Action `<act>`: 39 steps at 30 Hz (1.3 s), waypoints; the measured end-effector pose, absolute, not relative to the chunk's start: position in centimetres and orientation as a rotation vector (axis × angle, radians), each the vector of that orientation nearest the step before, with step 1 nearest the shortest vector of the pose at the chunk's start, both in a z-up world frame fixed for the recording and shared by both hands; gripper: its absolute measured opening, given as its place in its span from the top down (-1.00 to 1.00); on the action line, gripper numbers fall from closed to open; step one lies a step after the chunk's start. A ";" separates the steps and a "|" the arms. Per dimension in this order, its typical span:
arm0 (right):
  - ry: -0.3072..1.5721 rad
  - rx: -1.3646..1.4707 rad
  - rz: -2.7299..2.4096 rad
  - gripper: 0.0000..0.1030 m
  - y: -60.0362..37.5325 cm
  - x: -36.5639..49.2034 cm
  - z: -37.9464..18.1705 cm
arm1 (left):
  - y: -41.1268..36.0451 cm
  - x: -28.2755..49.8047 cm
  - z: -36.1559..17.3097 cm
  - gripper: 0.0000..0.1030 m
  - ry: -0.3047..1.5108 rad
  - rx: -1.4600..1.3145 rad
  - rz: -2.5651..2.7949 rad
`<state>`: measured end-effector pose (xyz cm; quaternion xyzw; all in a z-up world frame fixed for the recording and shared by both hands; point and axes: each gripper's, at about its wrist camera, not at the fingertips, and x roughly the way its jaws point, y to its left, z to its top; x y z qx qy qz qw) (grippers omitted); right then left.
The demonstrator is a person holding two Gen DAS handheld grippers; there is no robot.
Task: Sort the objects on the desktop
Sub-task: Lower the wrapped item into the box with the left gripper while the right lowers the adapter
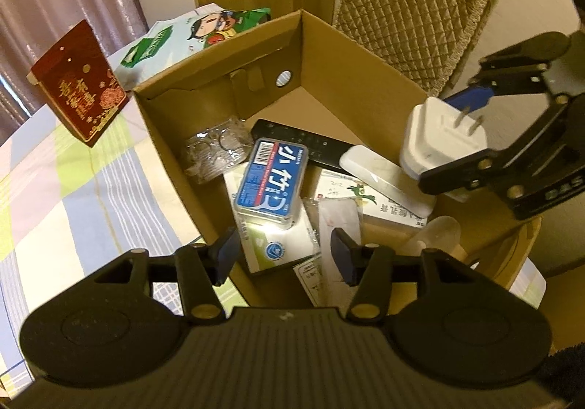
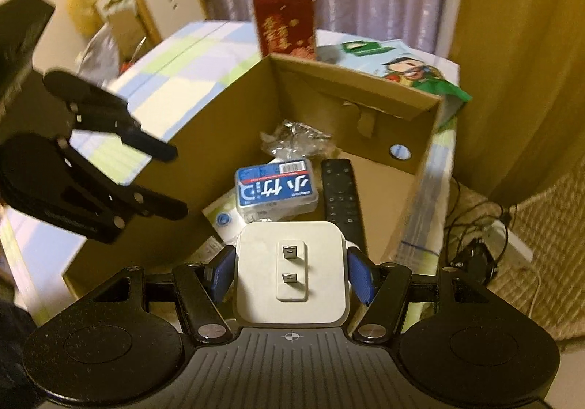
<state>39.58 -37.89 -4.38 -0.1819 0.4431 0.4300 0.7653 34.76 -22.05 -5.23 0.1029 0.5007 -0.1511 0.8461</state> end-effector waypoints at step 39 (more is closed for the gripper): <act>0.979 -0.563 1.108 -0.24 -36.2 40.4 -7.1 | -21.6 34.6 -3.9 -0.11 1.024 0.178 -0.267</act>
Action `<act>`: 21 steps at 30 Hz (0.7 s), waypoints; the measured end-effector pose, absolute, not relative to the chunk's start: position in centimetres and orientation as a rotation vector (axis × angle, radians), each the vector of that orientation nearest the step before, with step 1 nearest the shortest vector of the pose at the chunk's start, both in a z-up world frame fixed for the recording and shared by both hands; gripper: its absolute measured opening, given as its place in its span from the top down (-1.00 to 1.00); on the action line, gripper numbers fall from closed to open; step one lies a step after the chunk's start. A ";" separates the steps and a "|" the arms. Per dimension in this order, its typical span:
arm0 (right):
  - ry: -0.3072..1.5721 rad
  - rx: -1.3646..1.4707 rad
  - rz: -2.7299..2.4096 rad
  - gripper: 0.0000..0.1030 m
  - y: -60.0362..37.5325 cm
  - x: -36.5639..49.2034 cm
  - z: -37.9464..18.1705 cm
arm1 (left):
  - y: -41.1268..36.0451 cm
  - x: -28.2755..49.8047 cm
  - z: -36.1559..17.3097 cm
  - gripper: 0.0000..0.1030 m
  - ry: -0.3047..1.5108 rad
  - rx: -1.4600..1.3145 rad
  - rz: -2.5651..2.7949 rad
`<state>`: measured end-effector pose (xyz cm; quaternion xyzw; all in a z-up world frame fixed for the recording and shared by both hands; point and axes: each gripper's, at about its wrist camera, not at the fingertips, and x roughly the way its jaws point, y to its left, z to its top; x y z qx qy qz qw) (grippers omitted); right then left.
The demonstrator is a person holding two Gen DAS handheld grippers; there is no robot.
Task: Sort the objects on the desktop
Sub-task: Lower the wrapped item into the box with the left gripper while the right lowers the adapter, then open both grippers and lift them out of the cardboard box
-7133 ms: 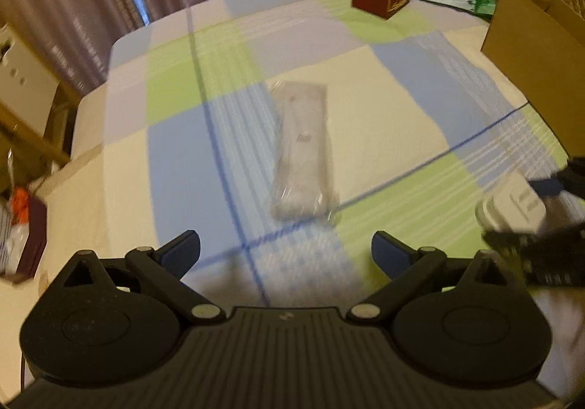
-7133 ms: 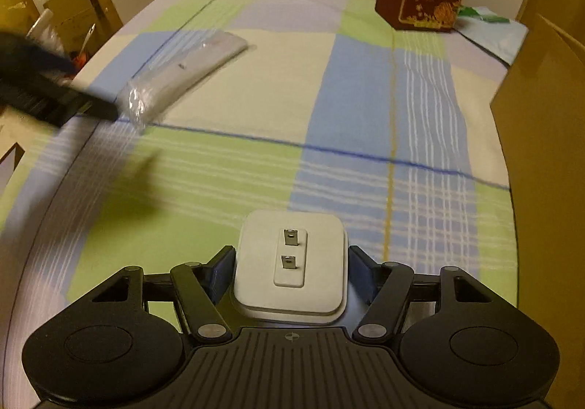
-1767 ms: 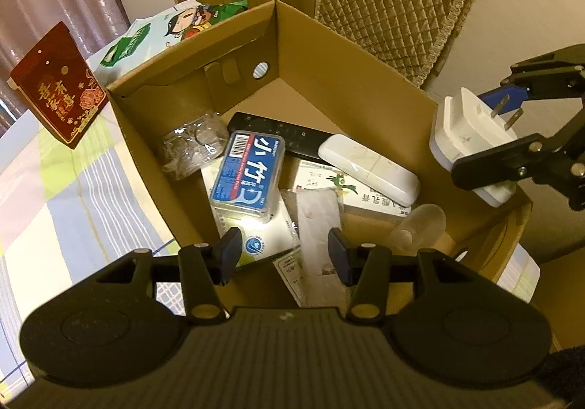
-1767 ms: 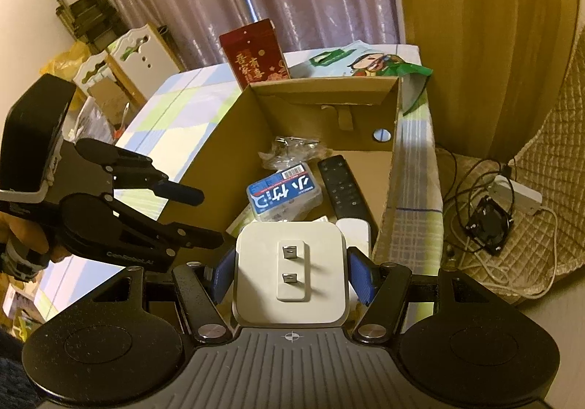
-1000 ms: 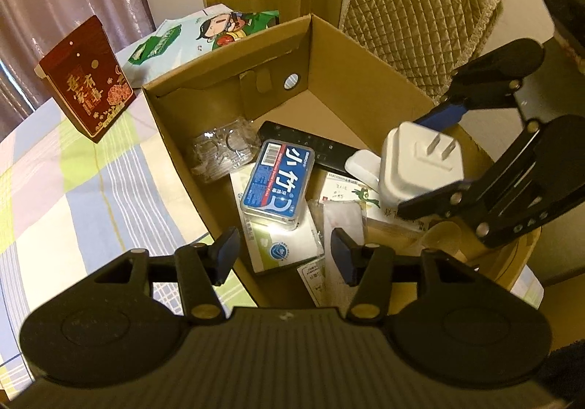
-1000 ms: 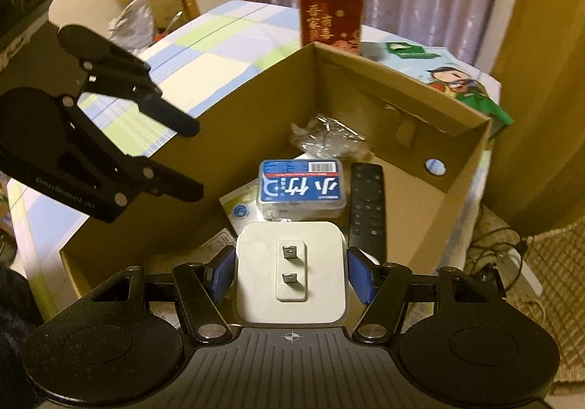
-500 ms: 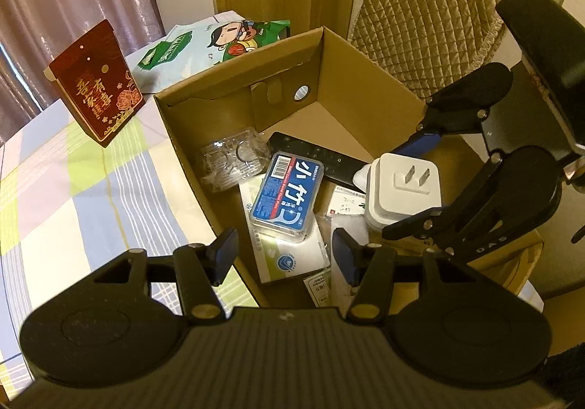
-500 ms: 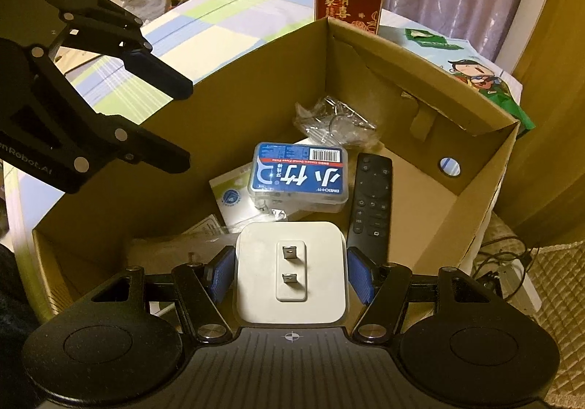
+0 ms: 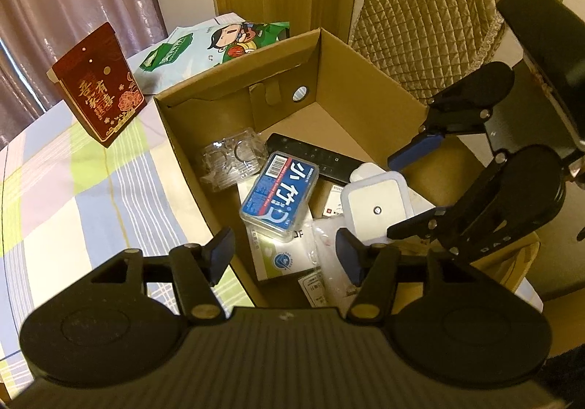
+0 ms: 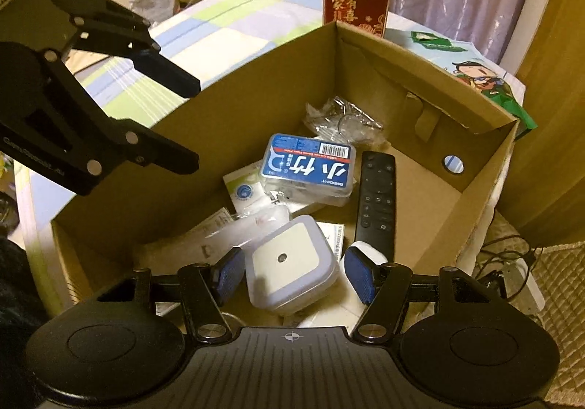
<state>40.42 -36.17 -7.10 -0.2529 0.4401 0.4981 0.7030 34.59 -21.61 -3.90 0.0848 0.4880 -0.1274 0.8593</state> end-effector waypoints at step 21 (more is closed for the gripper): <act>0.991 -0.393 0.956 -0.25 -40.3 35.7 -3.5 | -24.0 30.4 -2.6 -0.60 0.995 0.203 -0.239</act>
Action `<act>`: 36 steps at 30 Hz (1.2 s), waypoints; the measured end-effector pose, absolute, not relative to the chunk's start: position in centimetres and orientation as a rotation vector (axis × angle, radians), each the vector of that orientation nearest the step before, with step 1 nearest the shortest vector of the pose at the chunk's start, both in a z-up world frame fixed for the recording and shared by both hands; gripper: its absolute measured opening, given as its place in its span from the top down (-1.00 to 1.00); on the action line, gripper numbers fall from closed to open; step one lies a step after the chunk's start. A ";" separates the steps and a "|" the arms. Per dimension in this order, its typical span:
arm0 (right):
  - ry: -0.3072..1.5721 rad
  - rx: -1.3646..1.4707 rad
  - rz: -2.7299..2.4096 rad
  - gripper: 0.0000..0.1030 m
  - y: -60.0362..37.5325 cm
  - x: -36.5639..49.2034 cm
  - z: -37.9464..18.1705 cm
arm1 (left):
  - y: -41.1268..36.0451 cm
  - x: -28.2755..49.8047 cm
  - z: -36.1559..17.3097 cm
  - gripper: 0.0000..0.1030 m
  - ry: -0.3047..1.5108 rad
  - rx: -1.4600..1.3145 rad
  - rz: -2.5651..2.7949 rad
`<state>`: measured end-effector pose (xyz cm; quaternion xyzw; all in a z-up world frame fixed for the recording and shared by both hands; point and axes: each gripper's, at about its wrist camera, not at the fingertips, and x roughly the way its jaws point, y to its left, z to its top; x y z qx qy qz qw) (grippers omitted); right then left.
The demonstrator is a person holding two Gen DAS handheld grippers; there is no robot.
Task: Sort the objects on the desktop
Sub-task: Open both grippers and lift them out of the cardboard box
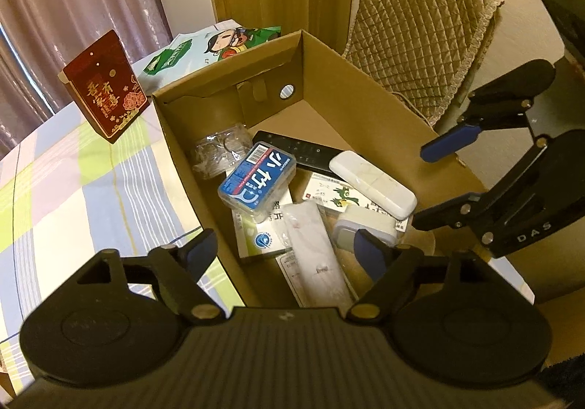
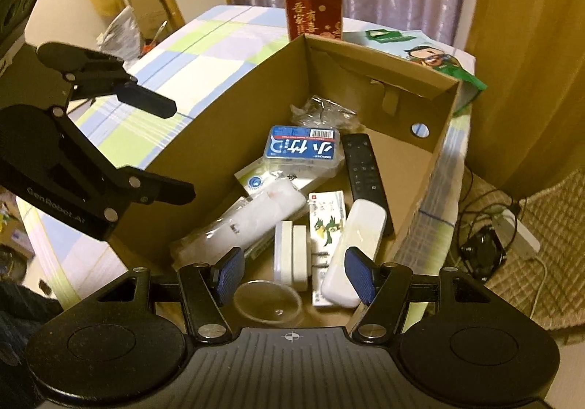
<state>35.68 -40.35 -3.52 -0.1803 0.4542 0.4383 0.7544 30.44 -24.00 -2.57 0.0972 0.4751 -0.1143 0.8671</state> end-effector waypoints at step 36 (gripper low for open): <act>0.921 -0.013 0.475 -0.92 -40.6 23.5 -0.1 | -20.0 22.2 0.0 -0.78 0.896 0.202 -0.320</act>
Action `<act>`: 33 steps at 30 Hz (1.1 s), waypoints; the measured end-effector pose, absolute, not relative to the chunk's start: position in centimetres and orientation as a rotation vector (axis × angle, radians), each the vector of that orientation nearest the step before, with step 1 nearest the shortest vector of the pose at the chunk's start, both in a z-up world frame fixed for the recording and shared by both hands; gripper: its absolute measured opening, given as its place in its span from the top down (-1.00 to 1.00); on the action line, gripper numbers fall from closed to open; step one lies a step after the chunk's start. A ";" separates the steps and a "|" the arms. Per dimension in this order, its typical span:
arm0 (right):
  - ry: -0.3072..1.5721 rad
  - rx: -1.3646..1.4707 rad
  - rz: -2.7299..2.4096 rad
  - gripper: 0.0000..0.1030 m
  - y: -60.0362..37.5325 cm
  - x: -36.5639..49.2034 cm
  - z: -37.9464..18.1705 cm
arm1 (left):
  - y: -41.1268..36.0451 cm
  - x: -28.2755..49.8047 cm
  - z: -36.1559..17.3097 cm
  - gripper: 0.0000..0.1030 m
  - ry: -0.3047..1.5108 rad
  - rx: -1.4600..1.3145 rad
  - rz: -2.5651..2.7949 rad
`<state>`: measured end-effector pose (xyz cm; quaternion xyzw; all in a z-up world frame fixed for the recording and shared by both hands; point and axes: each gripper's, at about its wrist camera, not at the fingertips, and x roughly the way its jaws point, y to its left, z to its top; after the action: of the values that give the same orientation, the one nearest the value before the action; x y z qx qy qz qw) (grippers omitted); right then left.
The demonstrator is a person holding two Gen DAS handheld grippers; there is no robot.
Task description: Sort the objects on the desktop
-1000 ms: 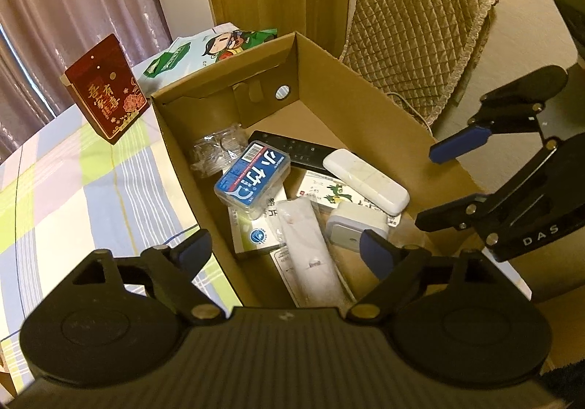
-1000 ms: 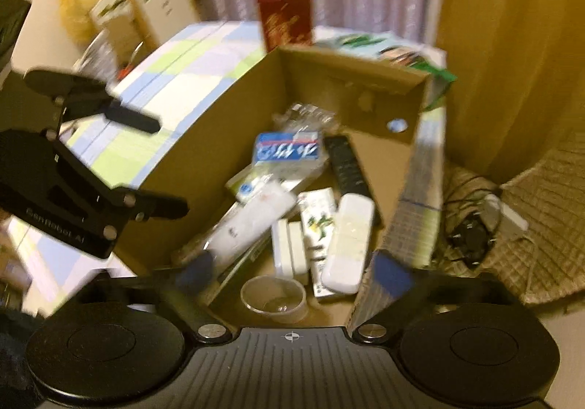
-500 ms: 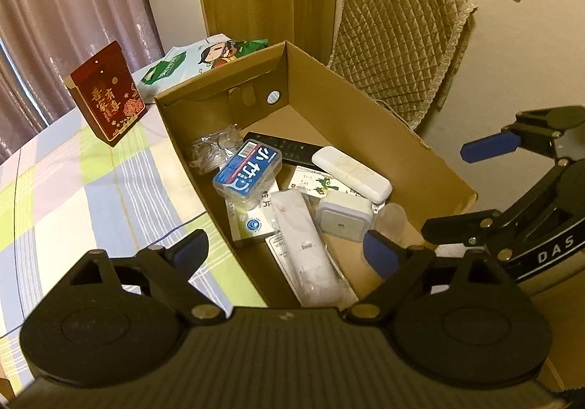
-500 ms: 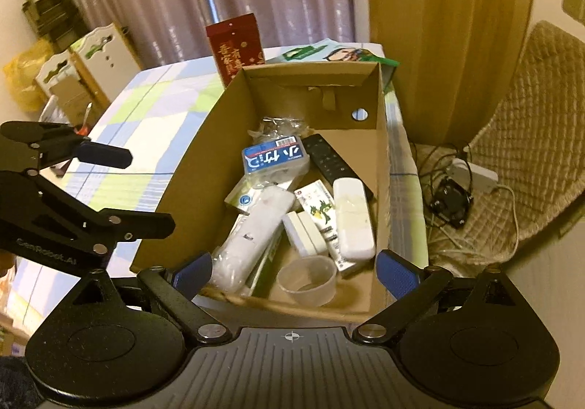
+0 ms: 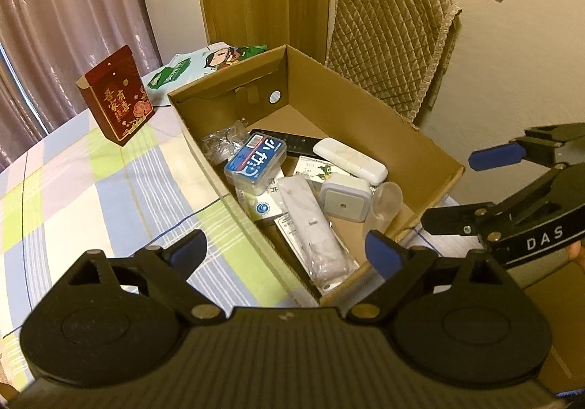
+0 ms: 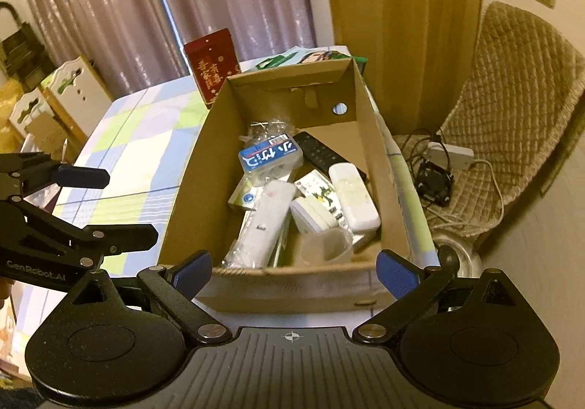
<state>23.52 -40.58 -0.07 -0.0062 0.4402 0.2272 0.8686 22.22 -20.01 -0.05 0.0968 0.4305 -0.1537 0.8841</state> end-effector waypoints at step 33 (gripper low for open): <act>0.890 0.024 0.332 -0.92 -38.2 11.8 1.0 | -17.6 12.2 0.1 -0.80 0.884 0.198 -0.339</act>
<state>11.77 -38.25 0.96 0.0114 0.4284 0.1597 0.8893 12.23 -17.60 0.13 0.0950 0.4251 -0.1629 0.8853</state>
